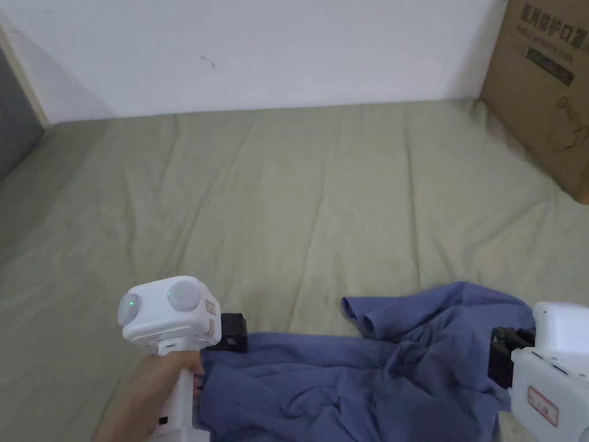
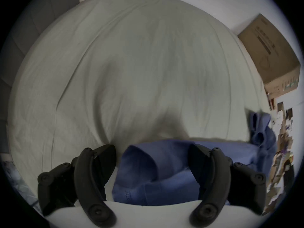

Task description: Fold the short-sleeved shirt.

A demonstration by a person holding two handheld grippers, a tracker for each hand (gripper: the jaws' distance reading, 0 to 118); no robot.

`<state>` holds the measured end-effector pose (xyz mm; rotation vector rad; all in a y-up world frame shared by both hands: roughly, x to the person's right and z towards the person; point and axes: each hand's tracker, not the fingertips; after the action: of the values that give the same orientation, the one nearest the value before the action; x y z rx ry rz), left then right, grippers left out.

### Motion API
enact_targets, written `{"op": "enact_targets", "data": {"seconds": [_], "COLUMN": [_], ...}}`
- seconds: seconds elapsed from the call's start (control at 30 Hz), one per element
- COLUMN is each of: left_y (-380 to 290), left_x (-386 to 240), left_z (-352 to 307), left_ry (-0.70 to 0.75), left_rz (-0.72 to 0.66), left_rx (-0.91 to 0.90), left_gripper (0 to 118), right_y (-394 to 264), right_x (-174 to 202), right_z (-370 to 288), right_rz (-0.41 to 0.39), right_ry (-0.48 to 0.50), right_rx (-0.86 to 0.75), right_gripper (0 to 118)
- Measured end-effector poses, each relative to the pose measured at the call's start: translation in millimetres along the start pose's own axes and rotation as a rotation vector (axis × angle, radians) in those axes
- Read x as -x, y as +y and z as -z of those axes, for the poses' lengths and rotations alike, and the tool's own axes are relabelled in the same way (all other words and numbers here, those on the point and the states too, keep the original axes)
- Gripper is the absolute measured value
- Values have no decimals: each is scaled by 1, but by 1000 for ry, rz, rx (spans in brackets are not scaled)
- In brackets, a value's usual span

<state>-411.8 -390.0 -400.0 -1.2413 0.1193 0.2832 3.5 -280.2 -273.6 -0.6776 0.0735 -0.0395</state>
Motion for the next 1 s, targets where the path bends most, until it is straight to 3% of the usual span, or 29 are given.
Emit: {"op": "enact_targets", "data": {"seconds": [0.07, 0.1, 0.17, 0.2, 0.27, 0.37, 0.43, 0.47, 0.5, 0.53, 0.57, 0.7, 0.73, 0.77, 0.8, 0.83, 0.87, 0.9, 0.97, 1.0], "left_y": [-3, -3, -6, -7, -10, -13, -11, -10, -10, -10, -9, -9, -8, -7, -6, -4, -4, -3, -1, 0], "left_x": [-12, -14, -16, -17, -11, -10, -6, -6, -7, -5, -5, -9, -10, -9, -9, -8, -8, -7, -6, -5], "left_z": [-7, -12, -23, -26, -33, -45, -53, -58, -62, -66, -70, -80, -80, -80, -79, -78, -76, -75, -73, -74], "left_ry": [56, 67, 81, 89, 71, 58, 47, 42, 40, 33, 14, 10, 7, 1, 1, 0, -1, 7, 8, 6], "left_rz": [27, 50, 85, 99, 105, 103, 98, 102, 104, 105, 108, 118, 120, 120, 109, 103, 98, 95, 98, 98], "left_rx": [-30, -44, -66, -75, -83, -101, -118, -127, -133, -144, -159, -182, -183, -183, -184, -185, -182, -178, -172, -171], "left_gripper": [88, 78, 37, 6, 3, 3, 3, 3, 3, 3, 3, 3, 3, 3, 3, 3, 3, 3, 3, 3], "right_y": [-2, -3, -3, -2, 5, 34, 63, 79, 92, 104, 112, 116, 110, 106, 102, 99, 96, 93, 100, 104], "right_x": [-12, -15, -21, -23, -31, -51, -60, -63, -64, -64, -63, -51, -47, -47, -48, -50, -51, -49, -44, -45], "right_z": [7, 9, 13, 15, 20, 37, 61, 76, 92, 115, 136, 222, 239, 254, 268, 275, 279, 274, 259, 253], "right_rz": [9, 14, 27, 30, 33, 57, 7, -17, -53, -111, -148, -314, -316, -314, -273, -167, -91, -79, -209, -186], "right_ry": [-12, -15, -21, -19, 2, 148, 198, 207, 222, 215, 189, 140, 109, 107, 94, 98, 132, 100, 145, 137], "right_rx": [11, 15, 25, 27, 40, 79, 97, 108, 135, 195, 254, 463, 513, 547, 578, 607, 628, 583, 560, 556], "right_gripper": [0, 0, 0, 0, 0, 0, 0, 12, 43, 92, 109, 110, 106, 95, 70, 56, 56, 56, 46, 22]}}
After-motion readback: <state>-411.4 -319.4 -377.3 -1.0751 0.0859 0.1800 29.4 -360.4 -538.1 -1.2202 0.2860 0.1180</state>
